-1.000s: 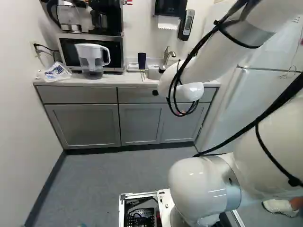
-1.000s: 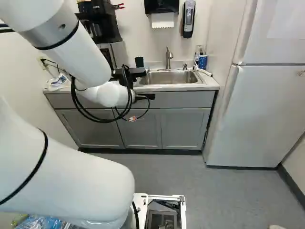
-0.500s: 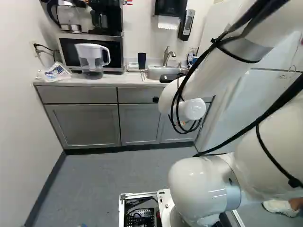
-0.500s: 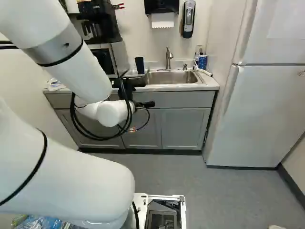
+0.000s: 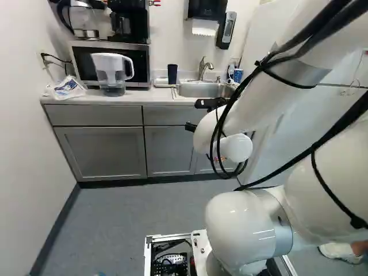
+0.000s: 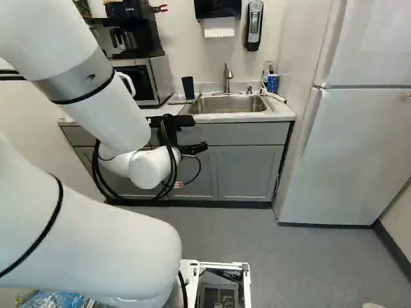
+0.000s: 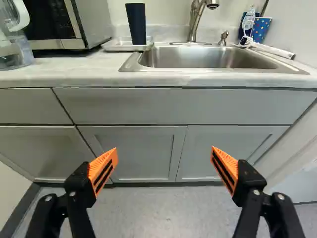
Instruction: Rinse the cup and place it in the tray
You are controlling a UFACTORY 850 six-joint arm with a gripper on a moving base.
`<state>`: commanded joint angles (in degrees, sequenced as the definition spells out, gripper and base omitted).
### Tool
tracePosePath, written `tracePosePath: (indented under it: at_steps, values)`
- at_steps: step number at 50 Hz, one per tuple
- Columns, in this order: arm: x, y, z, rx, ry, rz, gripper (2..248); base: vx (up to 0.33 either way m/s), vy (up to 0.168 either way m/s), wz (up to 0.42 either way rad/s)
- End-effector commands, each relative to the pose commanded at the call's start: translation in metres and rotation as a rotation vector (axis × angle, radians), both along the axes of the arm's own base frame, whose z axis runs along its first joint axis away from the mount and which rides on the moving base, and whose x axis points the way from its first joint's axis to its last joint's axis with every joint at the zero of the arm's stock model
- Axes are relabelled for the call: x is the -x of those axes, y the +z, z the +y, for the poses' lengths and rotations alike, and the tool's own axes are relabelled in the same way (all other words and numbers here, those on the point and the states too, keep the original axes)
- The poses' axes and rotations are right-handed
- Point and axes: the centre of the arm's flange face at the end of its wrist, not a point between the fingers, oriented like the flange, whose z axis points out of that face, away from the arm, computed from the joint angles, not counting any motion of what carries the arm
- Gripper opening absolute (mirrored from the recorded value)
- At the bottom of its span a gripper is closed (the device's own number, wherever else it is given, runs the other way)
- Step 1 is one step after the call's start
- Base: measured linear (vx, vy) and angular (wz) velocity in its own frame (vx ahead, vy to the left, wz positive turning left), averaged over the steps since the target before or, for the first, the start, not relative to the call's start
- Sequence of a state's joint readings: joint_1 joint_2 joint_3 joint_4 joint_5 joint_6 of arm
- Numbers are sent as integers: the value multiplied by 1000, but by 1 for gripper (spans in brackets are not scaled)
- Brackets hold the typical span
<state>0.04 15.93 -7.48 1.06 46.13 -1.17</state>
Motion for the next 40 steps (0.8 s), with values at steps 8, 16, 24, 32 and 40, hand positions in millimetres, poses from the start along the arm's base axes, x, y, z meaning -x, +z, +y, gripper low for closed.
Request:
tracePosePath:
  at_steps: [8, 16, 24, 32, 40]
  values:
    - [6, -4, 0, -4, 4, -11, 247, 0, 0, 0]
    - [10, -8, 1, -8, 6, -18, 247, 0, 0, 0]
    - [13, -10, 1, -10, 8, -23, 247, 0, 0, 0]
    - [14, -10, 1, -12, 9, -26, 247, 0, 0, 0]
    - [14, -11, 1, -12, 9, -26, 247, 0, 0, 0]
